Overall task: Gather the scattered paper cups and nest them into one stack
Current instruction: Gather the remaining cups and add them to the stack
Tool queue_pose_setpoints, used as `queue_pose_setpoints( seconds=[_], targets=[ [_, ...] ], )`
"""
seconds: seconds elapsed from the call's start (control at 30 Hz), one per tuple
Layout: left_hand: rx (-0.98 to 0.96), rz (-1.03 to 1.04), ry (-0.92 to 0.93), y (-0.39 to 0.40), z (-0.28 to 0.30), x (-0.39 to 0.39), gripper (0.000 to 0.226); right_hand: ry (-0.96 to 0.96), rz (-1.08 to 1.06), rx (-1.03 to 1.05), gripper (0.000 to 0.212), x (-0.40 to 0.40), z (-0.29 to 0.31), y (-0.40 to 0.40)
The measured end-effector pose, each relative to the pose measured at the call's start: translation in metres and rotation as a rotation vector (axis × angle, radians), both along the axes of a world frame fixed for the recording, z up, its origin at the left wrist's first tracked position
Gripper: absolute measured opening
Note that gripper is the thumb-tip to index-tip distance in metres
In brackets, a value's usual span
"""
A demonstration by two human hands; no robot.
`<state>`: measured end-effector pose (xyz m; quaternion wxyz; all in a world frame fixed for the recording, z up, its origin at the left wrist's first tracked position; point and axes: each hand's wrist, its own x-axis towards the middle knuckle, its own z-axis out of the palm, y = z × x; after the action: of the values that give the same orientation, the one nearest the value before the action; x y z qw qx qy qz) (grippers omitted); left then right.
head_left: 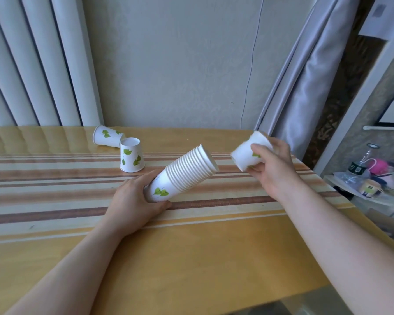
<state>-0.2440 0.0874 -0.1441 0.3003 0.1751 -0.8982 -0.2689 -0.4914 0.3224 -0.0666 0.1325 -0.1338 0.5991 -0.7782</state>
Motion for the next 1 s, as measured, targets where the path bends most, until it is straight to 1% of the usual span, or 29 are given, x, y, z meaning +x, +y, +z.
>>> queue_pose_setpoints(
  seconds=[0.03, 0.07, 0.1, 0.2, 0.27, 0.3, 0.37, 0.4, 0.43, 0.47, 0.53, 0.57, 0.6, 0.7, 0.77, 0.83, 0.9, 0.93, 1.0],
  targets=[
    [0.001, 0.003, 0.003, 0.0, 0.0, 0.0, 0.07, -0.036, 0.069, -0.113, 0.076, 0.009, 0.006, -0.008],
    [0.003, 0.005, 0.005, 0.0, 0.001, 0.0, 0.07, -0.036, 0.127, -0.161, 0.08, 0.018, 0.011, -0.015],
    [0.008, 0.006, 0.004, 0.001, 0.002, 0.001, 0.069, -0.01, 0.172, -0.161, 0.084, 0.027, 0.014, -0.021],
    [0.021, 0.011, 0.002, 0.002, 0.002, 0.001, 0.071, 0.112, 0.254, -0.035, 0.093, 0.046, 0.012, -0.034],
    [0.032, 0.009, 0.009, 0.002, 0.002, 0.002, 0.071, 0.16, 0.288, 0.034, 0.099, 0.055, 0.007, -0.041],
    [0.041, 0.006, 0.015, 0.002, 0.002, 0.002, 0.071, 0.164, 0.311, 0.047, 0.109, 0.058, 0.004, -0.044],
    [0.063, 0.004, 0.024, 0.002, 0.003, 0.003, 0.07, 0.135, 0.398, 0.063, 0.141, 0.064, -0.002, -0.051],
    [0.08, 0.007, 0.028, 0.002, 0.004, 0.004, 0.067, 0.122, 0.46, 0.079, 0.151, 0.068, -0.005, -0.054],
    [0.106, 0.01, 0.033, 0.002, 0.004, 0.004, 0.064, 0.132, 0.523, 0.103, 0.151, 0.073, -0.01, -0.059],
    [0.139, 0.011, 0.042, 0.002, 0.004, 0.004, 0.062, 0.163, 0.586, 0.139, 0.138, 0.078, -0.016, -0.066],
    [0.196, 0.021, 0.068, 0.003, 0.004, 0.003, 0.063, 0.229, 0.677, 0.212, 0.099, 0.089, -0.033, -0.085],
    [0.22, 0.035, 0.076, 0.003, 0.003, 0.003, 0.069, 0.255, 0.686, 0.242, 0.085, 0.096, -0.042, -0.096],
    [0.239, 0.055, 0.083, 0.003, 0.003, 0.003, 0.075, 0.28, 0.664, 0.273, 0.078, 0.101, -0.048, -0.107],
    [0.279, 0.096, 0.142, 0.002, -0.001, 0.003, 0.083, 0.352, 0.52, 0.33, 0.07, 0.097, -0.051, -0.134],
    [0.285, 0.138, 0.201, 0.002, -0.005, 0.005, 0.08, 0.405, 0.407, 0.339, 0.064, 0.082, -0.05, -0.14],
    [0.295, 0.21, 0.244, 0.002, -0.007, 0.006, 0.062, 0.452, 0.298, 0.367, 0.057, 0.066, -0.056, -0.136],
    [0.34, 0.272, 0.221, 0.001, -0.005, 0.005, 0.042, 0.448, 0.254, 0.407, 0.054, 0.055, -0.066, -0.129],
    [0.409, 0.285, 0.187, -0.002, -0.005, 0.003, 0.034, 0.434, 0.258, 0.428, 0.053, 0.051, -0.069, -0.126],
    [0.637, 0.295, 0.157, -0.01, -0.002, 0.0, 0.023, 0.418, 0.267, 0.446, 0.053, 0.045, -0.072, -0.123]
  ],
)
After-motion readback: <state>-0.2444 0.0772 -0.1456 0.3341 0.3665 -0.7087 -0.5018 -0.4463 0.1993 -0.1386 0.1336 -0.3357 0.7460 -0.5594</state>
